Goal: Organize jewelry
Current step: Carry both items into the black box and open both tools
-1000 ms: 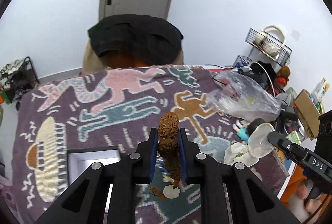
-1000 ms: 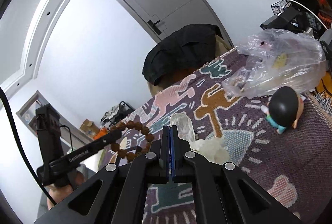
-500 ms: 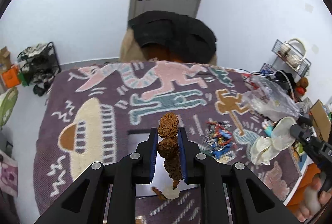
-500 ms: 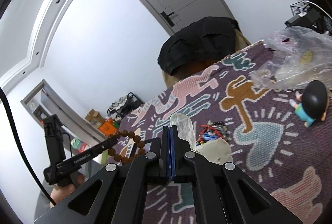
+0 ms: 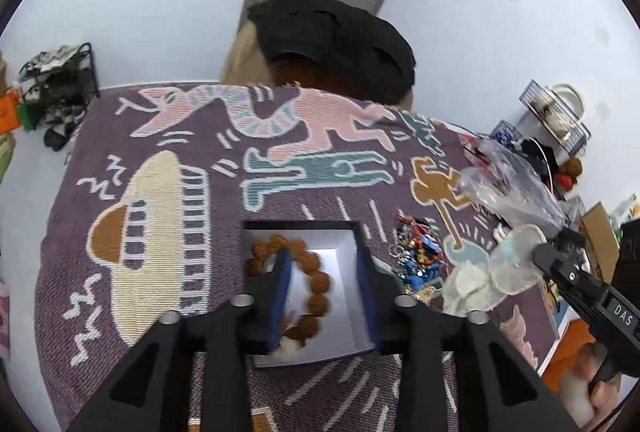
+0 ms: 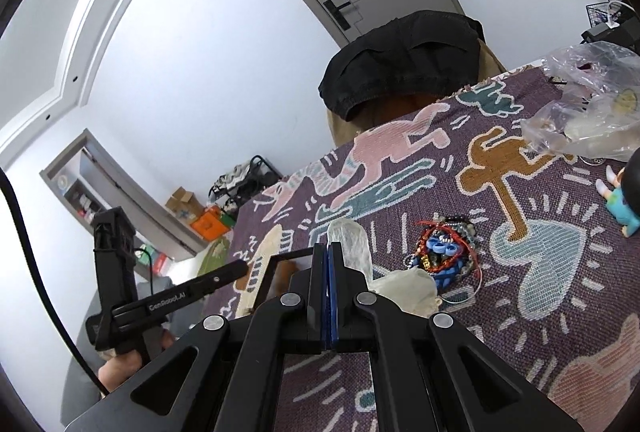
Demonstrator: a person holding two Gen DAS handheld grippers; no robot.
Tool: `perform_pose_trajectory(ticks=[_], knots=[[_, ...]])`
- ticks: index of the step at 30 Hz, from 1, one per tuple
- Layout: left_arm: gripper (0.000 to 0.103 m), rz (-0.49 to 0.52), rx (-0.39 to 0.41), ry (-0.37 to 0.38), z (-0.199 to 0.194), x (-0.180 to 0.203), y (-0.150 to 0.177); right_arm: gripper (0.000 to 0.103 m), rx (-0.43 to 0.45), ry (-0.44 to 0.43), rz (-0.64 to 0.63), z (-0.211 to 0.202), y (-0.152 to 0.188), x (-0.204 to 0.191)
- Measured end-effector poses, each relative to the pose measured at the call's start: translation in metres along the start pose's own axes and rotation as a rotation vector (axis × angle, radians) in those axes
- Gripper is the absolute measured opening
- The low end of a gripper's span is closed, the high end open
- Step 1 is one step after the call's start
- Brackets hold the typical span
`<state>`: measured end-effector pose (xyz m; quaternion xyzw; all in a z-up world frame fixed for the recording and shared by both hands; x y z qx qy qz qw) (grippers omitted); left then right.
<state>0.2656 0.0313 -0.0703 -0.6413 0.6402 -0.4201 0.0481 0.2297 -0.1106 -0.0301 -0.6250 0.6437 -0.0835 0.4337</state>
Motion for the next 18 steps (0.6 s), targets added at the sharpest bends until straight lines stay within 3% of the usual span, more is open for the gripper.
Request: perform_pose_trajectory(ticks=[8, 18], knots=[[0.044, -0.027, 0.025, -0.033, -0.009, -0.018, 0.000, 0.002, -0.014, -0.020, -0.032, 0.006, 0.000, -0.019], [0.045, -0.069, 0.070, -0.088, -0.043, -0.055, 0.006, 0.002, -0.031, -0.076, -0.101, 0.025, -0.002, -0.074]])
Point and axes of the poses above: each gripper's, at about its wrist camera, not at the fingertips, and z roughly the way its jaws point, x to its right, y to its underside, the point moved 8 cm from there along z, roughly the way its jaws point, and after that the axes turned 13 degrees about y, right-handed, at the moved point
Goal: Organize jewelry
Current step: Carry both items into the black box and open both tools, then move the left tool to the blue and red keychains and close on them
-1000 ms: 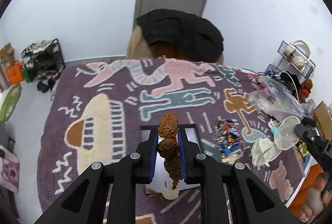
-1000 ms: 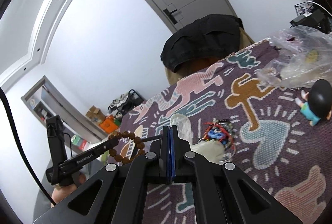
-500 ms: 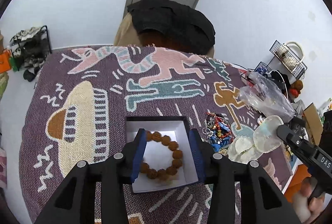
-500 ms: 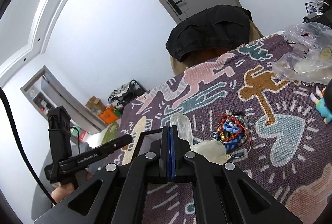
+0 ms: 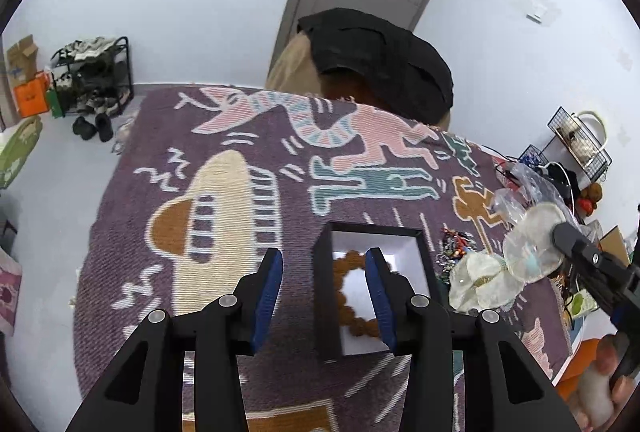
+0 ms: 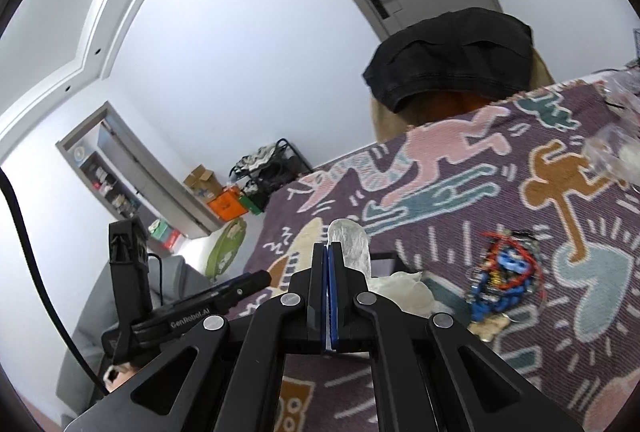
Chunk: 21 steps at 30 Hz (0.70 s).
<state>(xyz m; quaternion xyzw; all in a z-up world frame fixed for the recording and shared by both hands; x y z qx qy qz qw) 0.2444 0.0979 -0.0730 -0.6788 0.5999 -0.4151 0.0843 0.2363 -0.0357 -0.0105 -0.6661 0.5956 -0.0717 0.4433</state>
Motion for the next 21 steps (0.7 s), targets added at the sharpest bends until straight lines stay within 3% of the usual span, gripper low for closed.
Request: perform_pose_trajectory(ticks=[3, 7, 8, 9, 10, 11, 13, 21], knots=[[0.046, -0.001, 0.001, -0.005, -0.006, -0.007, 0.001, 0.002, -0.006, -0.017, -0.026, 0.011, -0.003, -0.019], [0.066, -0.016, 0.007, -0.012, -0.015, -0.016, 0.001, 0.003, -0.037, 0.005, -0.054, 0.029, 0.001, -0.036], [0.068, -0.024, 0.016, -0.012, -0.018, -0.019, 0.001, 0.010, -0.054, 0.028, -0.055, 0.035, 0.003, -0.036], [0.072, -0.026, 0.021, -0.012, -0.020, -0.020, 0.001, 0.021, -0.076, 0.040, -0.053, 0.040, 0.006, -0.036], [0.076, -0.028, 0.030, -0.014, -0.023, -0.021, 0.000, 0.059, -0.094, 0.045, -0.048, 0.044, 0.009, -0.035], [0.080, -0.030, 0.034, -0.016, -0.024, -0.021, 0.000, 0.086, -0.107, 0.052, -0.038, 0.046, 0.011, -0.032], [0.091, -0.031, 0.040, -0.015, -0.026, -0.021, -0.001, 0.089, -0.067, 0.072, -0.017, 0.041, 0.012, -0.024], [0.095, -0.009, 0.058, 0.022, -0.025, 0.001, -0.004, 0.089, -0.050, 0.127, 0.022, 0.017, 0.017, 0.016]])
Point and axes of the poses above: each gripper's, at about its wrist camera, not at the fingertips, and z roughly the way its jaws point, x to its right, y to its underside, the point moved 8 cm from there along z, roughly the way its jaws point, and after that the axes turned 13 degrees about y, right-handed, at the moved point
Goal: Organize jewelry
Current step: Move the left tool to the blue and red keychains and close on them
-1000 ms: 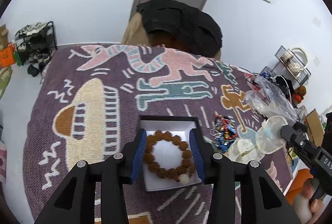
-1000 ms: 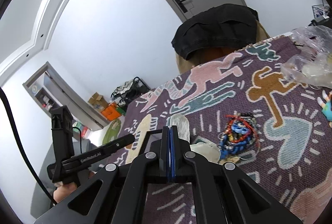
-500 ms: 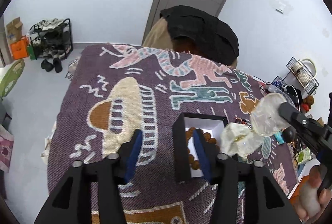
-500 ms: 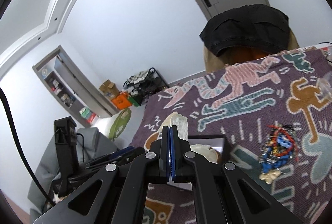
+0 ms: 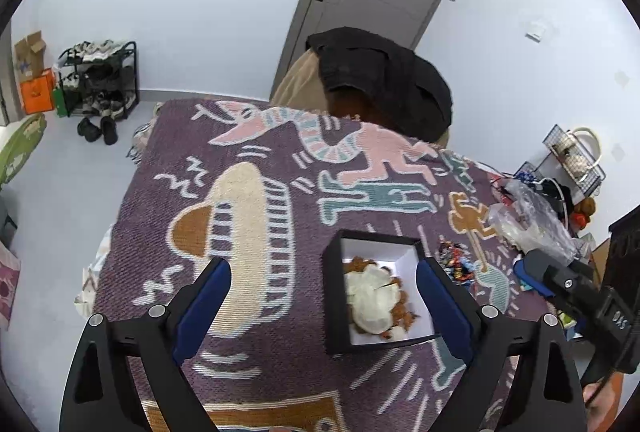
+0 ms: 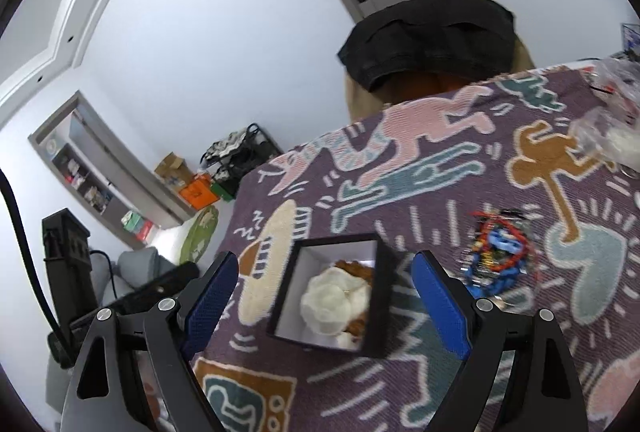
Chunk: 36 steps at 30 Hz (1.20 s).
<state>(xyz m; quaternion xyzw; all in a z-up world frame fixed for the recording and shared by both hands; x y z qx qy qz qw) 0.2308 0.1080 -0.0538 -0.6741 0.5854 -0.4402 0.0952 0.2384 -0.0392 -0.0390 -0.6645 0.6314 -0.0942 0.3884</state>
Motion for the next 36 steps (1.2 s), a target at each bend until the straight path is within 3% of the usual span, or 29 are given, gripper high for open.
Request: perform_pose_trajectory(ticks=[9, 17, 27, 31, 36], knots=[[0.100, 0.062, -0.009, -0.006, 0.006, 0.035, 0.006, 0.089, 0.033, 0.038, 0.100, -0.028, 0.005, 0.051], [0.103, 0.121, -0.002, 0.066, 0.008, 0.079, 0.012, 0.089, 0.086, 0.153, 0.165, -0.058, 0.005, 0.101], [0.103, 0.163, -0.043, 0.112, 0.024, 0.118, 0.024, 0.089, 0.063, 0.152, 0.214, -0.077, 0.014, 0.143], [0.103, 0.195, -0.064, 0.118, 0.033, 0.135, 0.029, 0.097, 0.068, 0.161, 0.204, -0.082, 0.020, 0.151], [0.103, 0.222, -0.089, 0.117, 0.046, 0.154, 0.035, 0.097, 0.083, 0.165, 0.229, -0.092, 0.023, 0.170]])
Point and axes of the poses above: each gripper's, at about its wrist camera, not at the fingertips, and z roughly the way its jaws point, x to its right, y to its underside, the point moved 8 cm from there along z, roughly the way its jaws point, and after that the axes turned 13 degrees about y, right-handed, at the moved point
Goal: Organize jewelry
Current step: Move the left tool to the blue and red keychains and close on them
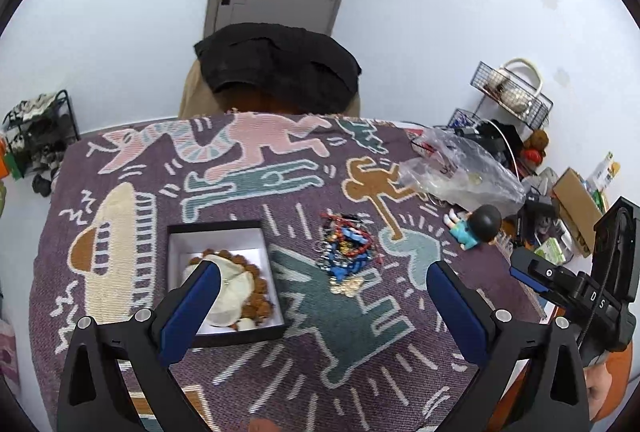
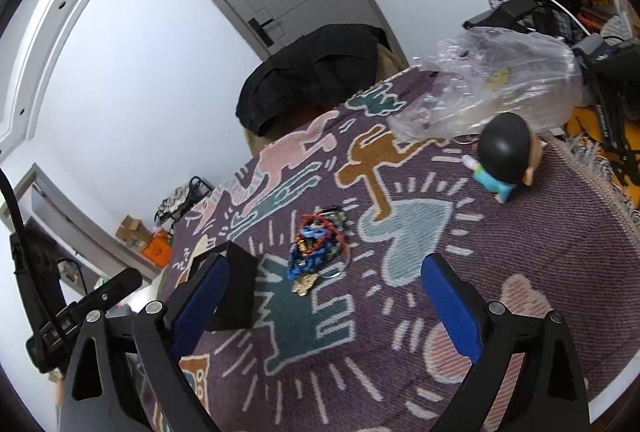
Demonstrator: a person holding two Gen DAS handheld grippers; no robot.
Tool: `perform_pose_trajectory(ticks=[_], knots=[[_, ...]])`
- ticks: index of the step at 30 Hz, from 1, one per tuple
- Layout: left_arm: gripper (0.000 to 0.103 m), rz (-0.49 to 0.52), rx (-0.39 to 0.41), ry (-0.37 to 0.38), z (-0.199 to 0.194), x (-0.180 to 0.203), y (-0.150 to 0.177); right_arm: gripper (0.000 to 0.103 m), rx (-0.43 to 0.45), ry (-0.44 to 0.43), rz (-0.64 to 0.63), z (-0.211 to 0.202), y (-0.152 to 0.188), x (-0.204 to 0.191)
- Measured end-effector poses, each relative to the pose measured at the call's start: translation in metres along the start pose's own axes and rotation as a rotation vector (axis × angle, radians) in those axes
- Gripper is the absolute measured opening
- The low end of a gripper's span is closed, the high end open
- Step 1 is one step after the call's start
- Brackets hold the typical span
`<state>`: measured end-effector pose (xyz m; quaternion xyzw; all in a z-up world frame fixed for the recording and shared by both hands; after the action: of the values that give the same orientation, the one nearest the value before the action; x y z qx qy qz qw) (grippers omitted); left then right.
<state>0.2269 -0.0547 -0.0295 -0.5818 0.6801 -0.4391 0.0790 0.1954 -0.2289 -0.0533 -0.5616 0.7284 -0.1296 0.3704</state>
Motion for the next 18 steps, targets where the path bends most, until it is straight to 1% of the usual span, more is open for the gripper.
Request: perform_pose_trajectory(ticks=[6, 9, 10, 11, 12, 13, 14, 15, 16, 18], knots=[[0.103, 0.029, -0.050, -0.010, 0.024, 0.013, 0.005, 0.097, -0.005, 0.029, 0.046, 0.001, 0.001, 0.033], [0.101, 0.026, -0.065, 0.004, 0.036, 0.017, 0.007, 0.096, -0.011, 0.036, 0.065, 0.004, 0.003, 0.046], [0.097, 0.031, -0.070, 0.003, 0.040, 0.019, 0.007, 0.094, -0.011, 0.036, 0.070, 0.004, 0.003, 0.049], [0.095, 0.037, -0.077, 0.000, 0.044, 0.020, 0.008, 0.088, -0.009, 0.035, 0.075, 0.005, 0.003, 0.053], [0.088, 0.045, -0.090, -0.001, 0.049, 0.022, 0.009, 0.084, -0.011, 0.035, 0.077, 0.006, 0.004, 0.057], [0.080, 0.050, -0.103, -0.003, 0.054, 0.023, 0.010, 0.078, -0.017, 0.032, 0.080, 0.007, 0.004, 0.058], [0.076, 0.052, -0.117, -0.007, 0.059, 0.023, 0.011, 0.075, -0.028, 0.028, 0.085, 0.009, 0.005, 0.061], [0.068, 0.054, -0.131, -0.011, 0.063, 0.024, 0.013, 0.074, -0.034, 0.024, 0.089, 0.011, 0.006, 0.063], [0.064, 0.056, -0.149, -0.012, 0.070, 0.024, 0.015, 0.073, -0.036, 0.020, 0.091, 0.012, 0.007, 0.064], [0.062, 0.054, -0.179, -0.014, 0.081, 0.024, 0.019, 0.072, -0.040, 0.017, 0.090, 0.015, 0.009, 0.066]])
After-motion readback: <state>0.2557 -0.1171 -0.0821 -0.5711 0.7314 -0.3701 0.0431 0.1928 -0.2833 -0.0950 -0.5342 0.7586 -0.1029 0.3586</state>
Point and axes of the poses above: each gripper's, at about its wrist camera, not at the fingertips, and z roughly the way its jaws point, x to its right, y to its underside, the point moved 8 cm from there along z, roughly the way its jaws point, and after that the axes turned 13 degrees about y, right-handed, at the moved point
